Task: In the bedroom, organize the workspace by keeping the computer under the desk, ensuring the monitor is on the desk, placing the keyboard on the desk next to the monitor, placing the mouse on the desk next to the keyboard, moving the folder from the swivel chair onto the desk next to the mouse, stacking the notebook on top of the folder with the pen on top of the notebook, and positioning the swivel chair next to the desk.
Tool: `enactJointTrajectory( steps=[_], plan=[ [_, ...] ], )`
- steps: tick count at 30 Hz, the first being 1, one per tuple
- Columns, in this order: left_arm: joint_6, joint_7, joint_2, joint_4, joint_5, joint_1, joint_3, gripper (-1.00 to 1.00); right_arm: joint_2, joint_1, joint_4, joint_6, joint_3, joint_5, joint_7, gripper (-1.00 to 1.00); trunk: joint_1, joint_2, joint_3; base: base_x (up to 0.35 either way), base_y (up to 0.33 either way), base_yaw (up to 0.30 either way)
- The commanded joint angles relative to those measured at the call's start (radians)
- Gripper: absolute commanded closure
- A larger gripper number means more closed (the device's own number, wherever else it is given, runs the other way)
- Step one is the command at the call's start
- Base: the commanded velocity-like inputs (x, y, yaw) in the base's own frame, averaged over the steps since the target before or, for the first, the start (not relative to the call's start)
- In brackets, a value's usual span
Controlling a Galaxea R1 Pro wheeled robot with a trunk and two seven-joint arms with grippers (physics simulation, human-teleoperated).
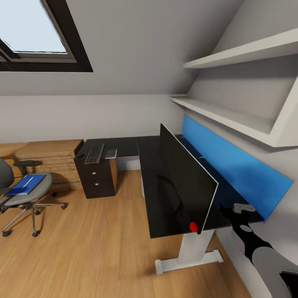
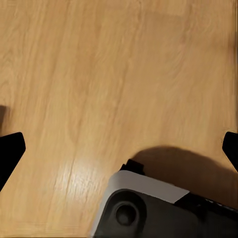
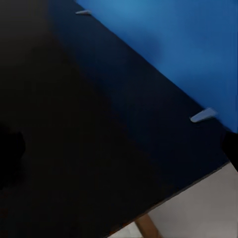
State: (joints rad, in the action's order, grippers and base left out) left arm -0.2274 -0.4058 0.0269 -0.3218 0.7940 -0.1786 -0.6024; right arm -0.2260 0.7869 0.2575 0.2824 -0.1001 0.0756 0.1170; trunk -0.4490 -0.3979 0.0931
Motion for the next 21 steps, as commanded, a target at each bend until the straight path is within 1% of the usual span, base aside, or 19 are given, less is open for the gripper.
enactJointTrajectory(
  steps=[1,3,5,6,10,13,19,21],
  plan=[
    [-0.005,-0.006,-0.006,0.009,0.008,-0.001,-0.030,-1.00,0.002,0.001,0.000,0.009,0.001,0.007,-0.005,-1.00,-0.001,-0.002,0.002,0.145,-0.057,0.000],
    [-0.007,-0.007,-0.010,0.016,0.008,-0.001,-0.051,-1.00,0.003,0.000,0.001,0.017,0.001,0.007,-0.008,-1.00,-0.001,-0.002,0.002,0.104,-0.041,0.000],
    [-0.009,-0.007,-0.016,0.023,0.007,-0.001,-0.081,-1.00,0.006,-0.001,0.001,0.037,0.002,0.008,-0.011,-1.00,-0.001,-0.002,0.002,0.049,-0.019,0.000],
    [-0.010,-0.008,-0.017,0.025,0.007,-0.001,-0.093,-1.00,0.015,-0.001,0.000,0.051,0.003,0.008,-0.013,-1.00,-0.001,-0.002,0.002,0.016,-0.006,0.000],
    [-0.010,-0.008,-0.018,0.026,0.007,-0.001,-0.098,-1.00,0.029,-0.002,0.001,0.057,0.003,0.007,-0.013,-1.00,-0.001,-0.002,0.002,0.009,-0.004,0.002],
    [-0.010,-0.008,-0.019,0.027,0.008,-0.001,-0.101,-1.00,0.046,-0.003,0.002,0.061,0.004,0.004,-0.013,-1.00,-0.001,-0.002,0.002,0.003,-0.001,0.068],
    [-0.010,-0.008,-0.019,0.027,0.007,-0.001,-0.103,-1.00,0.050,-0.003,0.002,0.062,0.005,-0.005,-0.014,-1.00,-0.001,-0.002,0.002,0.001,0.000,0.198],
    [-0.010,-0.007,-0.019,0.027,0.007,-0.001,-0.103,-1.00,0.051,-0.004,0.002,0.063,0.005,-0.015,-0.014,-1.00,-0.001,-0.002,0.002,-0.003,0.000,0.263]
  ],
)
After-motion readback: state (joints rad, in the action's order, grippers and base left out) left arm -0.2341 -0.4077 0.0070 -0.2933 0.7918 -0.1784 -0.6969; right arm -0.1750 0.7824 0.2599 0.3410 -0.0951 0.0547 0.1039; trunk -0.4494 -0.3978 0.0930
